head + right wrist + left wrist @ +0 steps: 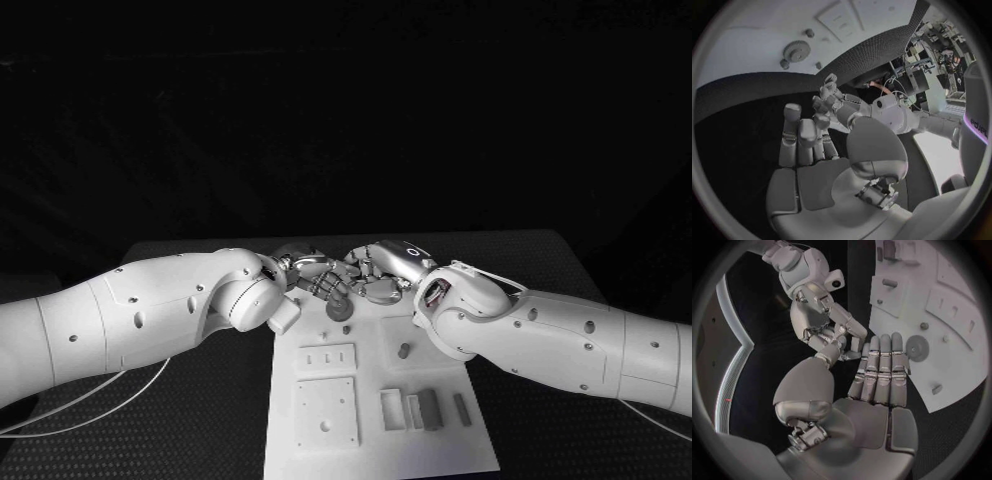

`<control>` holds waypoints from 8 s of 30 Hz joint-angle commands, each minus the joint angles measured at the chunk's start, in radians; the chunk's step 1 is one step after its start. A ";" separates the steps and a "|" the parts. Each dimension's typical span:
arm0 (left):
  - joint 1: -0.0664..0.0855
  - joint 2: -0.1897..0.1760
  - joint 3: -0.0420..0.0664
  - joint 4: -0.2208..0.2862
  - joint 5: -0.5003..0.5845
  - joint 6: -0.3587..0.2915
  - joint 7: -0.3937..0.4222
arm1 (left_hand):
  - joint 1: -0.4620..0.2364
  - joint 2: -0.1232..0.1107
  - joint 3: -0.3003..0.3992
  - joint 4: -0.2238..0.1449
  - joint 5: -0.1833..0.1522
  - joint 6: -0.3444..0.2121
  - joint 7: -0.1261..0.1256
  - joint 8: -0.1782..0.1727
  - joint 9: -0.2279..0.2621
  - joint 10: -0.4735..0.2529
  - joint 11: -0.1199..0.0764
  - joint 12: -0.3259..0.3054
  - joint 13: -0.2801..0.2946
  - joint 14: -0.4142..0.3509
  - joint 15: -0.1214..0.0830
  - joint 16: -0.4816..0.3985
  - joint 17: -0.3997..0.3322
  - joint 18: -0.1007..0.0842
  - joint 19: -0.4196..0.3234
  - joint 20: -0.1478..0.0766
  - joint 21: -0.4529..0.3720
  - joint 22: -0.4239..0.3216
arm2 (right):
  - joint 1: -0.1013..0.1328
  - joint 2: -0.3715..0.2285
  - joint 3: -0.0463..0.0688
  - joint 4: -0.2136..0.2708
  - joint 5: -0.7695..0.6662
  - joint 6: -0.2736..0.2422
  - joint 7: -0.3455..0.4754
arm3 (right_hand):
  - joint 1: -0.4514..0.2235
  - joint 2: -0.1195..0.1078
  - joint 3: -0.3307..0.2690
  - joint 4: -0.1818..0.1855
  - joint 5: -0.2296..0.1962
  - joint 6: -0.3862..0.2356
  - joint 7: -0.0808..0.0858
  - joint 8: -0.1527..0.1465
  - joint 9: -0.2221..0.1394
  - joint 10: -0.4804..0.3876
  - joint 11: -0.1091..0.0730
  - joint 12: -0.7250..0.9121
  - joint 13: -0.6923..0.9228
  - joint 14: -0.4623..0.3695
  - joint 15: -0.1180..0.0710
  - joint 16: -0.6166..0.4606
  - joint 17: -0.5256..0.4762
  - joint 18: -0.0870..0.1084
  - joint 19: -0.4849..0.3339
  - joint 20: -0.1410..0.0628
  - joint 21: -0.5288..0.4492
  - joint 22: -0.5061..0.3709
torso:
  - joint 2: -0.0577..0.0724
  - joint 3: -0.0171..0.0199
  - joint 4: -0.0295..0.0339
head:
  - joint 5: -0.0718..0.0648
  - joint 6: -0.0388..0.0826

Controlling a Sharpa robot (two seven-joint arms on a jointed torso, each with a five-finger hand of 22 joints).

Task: Assemble the parts on the task board

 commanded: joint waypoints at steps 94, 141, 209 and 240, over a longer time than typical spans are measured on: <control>0.001 -0.058 -0.021 0.025 -0.215 0.023 -0.195 | 0.000 0.145 0.118 -0.065 -0.001 0.169 -0.073 0.057 0.063 0.161 -0.086 0.069 0.164 0.129 -0.058 0.009 0.194 -0.037 0.016 -0.057 0.001 0.103 | 0.015 -0.114 0.032 -0.106 0.464 -0.049 0.240 | -0.037 -0.175 -0.048 0.057 0.004 0.032 0.067 -0.109 -0.047 -0.089 0.054 -0.051 -0.037 -0.062 0.058 -0.023 -0.001 0.017 -0.046 0.017 -0.032 0.015 | -0.003 0.0019 -0.0025 | 0.001 -0.029; -0.116 -0.003 -0.021 0.045 -0.510 0.086 -0.374 | -0.064 0.141 0.138 -0.079 0.002 0.241 -0.121 0.037 0.207 0.153 -0.182 0.545 0.576 0.148 -0.152 0.543 0.198 -0.018 0.119 -0.151 0.212 0.448 | 0.096 -0.042 0.051 -0.310 0.560 0.026 0.271 | -0.041 -0.137 -0.076 0.027 0.004 0.032 0.067 -0.109 -0.051 -0.098 0.056 -0.048 -0.045 -0.076 0.059 -0.026 -0.002 0.017 -0.057 0.027 -0.042 0.016 | 0.000 0.0001 0.0005 | -0.021 -0.125; -0.130 -0.001 -0.020 0.021 -0.491 0.125 -0.382 | -0.076 0.152 0.156 -0.091 0.034 0.270 -0.128 0.019 0.227 0.150 -0.188 0.576 0.573 0.126 -0.151 0.628 0.110 -0.017 0.127 -0.152 0.198 0.482 | 0.096 -0.039 0.052 -0.314 0.559 0.043 0.272 | -0.039 -0.128 -0.079 0.017 0.004 0.030 0.068 -0.109 -0.053 -0.101 0.057 -0.045 -0.047 -0.080 0.060 -0.026 -0.001 0.017 -0.060 0.029 -0.045 0.017 | 0.000 0.0003 -0.0003 | -0.023 -0.132; -0.091 0.034 -0.018 -0.037 -0.416 0.253 -0.397 | -0.067 0.145 0.160 -0.095 0.096 0.282 -0.133 0.014 0.249 0.155 -0.193 0.598 0.572 0.118 -0.154 0.685 0.061 -0.014 0.140 -0.154 0.195 0.509 | 0.096 -0.024 0.052 -0.331 0.559 0.054 0.270 | -0.036 -0.120 -0.079 0.012 0.004 0.030 0.069 -0.110 -0.053 -0.102 0.057 -0.043 -0.048 -0.081 0.061 -0.025 -0.001 0.017 -0.060 0.030 -0.045 0.017 | -0.001 0.0012 -0.0001 | -0.025 -0.132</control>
